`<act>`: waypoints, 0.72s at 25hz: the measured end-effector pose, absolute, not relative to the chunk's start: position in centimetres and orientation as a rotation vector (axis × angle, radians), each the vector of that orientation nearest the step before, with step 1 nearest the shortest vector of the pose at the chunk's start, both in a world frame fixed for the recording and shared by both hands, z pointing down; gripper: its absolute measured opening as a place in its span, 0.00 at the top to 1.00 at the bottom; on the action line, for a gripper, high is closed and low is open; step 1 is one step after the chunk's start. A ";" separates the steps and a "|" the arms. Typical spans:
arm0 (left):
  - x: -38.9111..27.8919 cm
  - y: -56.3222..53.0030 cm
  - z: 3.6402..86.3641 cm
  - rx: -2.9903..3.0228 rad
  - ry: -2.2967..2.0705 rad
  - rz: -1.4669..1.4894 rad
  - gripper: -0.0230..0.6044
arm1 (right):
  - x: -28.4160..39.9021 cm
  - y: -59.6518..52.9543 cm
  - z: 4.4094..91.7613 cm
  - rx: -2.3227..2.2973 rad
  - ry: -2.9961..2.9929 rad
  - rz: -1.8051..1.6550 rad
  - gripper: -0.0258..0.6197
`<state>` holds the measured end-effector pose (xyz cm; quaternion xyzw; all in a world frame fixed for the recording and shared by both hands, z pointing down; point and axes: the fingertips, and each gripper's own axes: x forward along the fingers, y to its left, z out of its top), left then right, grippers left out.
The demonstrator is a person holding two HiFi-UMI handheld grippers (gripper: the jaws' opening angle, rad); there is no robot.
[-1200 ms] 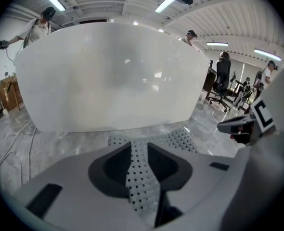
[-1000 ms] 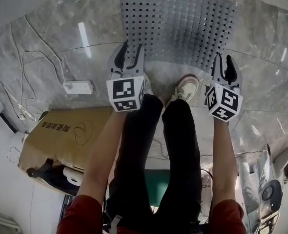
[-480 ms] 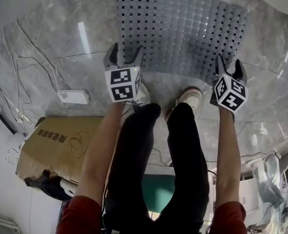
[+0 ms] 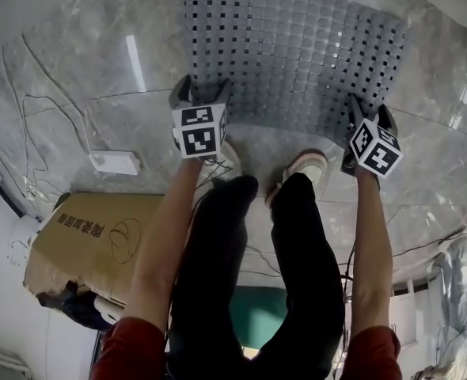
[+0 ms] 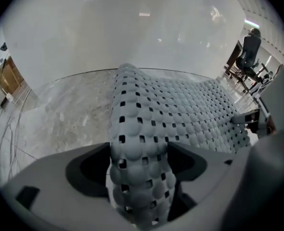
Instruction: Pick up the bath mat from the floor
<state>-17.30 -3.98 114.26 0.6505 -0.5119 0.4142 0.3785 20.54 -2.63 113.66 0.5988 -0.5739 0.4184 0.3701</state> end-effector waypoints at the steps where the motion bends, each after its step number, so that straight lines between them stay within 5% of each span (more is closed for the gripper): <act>1: -17.3 -4.0 114.4 1.658 -1.306 1.063 0.41 | 20.5 -2.7 113.8 1.537 -1.468 1.075 0.41; 9: -17.2 -3.5 114.2 1.638 -1.234 1.106 0.45 | 20.1 -2.3 112.9 1.545 -1.469 1.080 0.45; 18: -16.0 -2.9 111.9 1.596 -1.163 1.040 0.66 | 17.5 -2.3 110.1 1.569 -1.501 1.179 0.68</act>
